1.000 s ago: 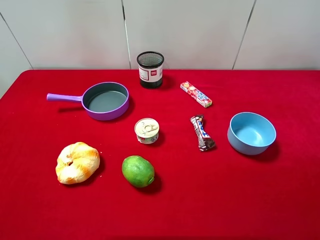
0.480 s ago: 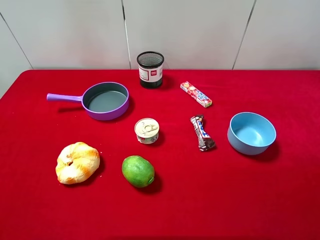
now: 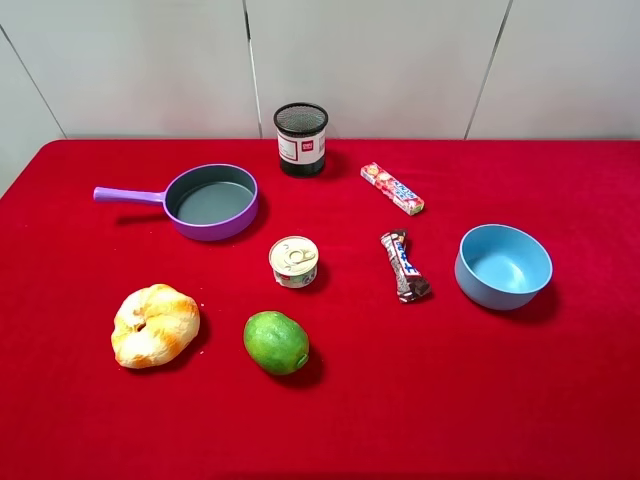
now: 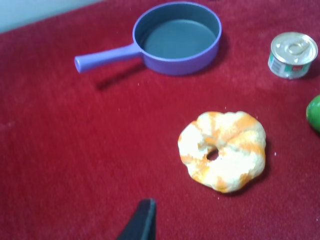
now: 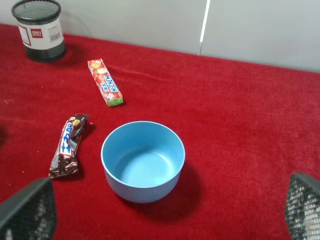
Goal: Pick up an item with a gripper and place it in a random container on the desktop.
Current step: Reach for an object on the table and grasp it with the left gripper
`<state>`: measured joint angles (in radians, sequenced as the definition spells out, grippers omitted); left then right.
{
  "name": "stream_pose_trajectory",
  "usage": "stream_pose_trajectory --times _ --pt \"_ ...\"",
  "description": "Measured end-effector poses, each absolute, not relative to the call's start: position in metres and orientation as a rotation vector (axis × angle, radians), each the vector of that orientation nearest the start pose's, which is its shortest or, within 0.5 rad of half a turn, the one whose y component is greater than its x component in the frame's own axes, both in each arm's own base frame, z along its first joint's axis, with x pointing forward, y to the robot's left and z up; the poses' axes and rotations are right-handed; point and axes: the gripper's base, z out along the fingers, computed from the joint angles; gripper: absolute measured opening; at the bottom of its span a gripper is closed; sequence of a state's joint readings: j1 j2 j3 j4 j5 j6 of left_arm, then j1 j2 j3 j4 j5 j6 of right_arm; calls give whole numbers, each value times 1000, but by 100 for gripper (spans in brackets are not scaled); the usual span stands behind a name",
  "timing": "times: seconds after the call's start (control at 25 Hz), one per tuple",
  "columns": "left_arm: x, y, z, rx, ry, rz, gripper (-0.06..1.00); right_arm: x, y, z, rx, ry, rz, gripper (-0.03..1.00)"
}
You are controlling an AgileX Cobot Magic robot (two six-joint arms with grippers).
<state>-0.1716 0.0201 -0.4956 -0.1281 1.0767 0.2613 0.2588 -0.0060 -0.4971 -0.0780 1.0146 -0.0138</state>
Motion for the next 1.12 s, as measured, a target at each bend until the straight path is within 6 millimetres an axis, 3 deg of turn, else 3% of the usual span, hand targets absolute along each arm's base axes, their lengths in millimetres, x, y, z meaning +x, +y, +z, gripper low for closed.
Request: stream_pose_trajectory --times 0.28,0.88,1.12 --pt "26 -18 287 517 2048 -111 93 -2 -7 280 -269 1975 65 69" --pt "122 -42 300 696 2100 -154 91 -2 -7 280 -269 1975 65 69" --pt "159 -63 315 818 2099 -189 91 -2 -7 280 -269 1975 65 69"
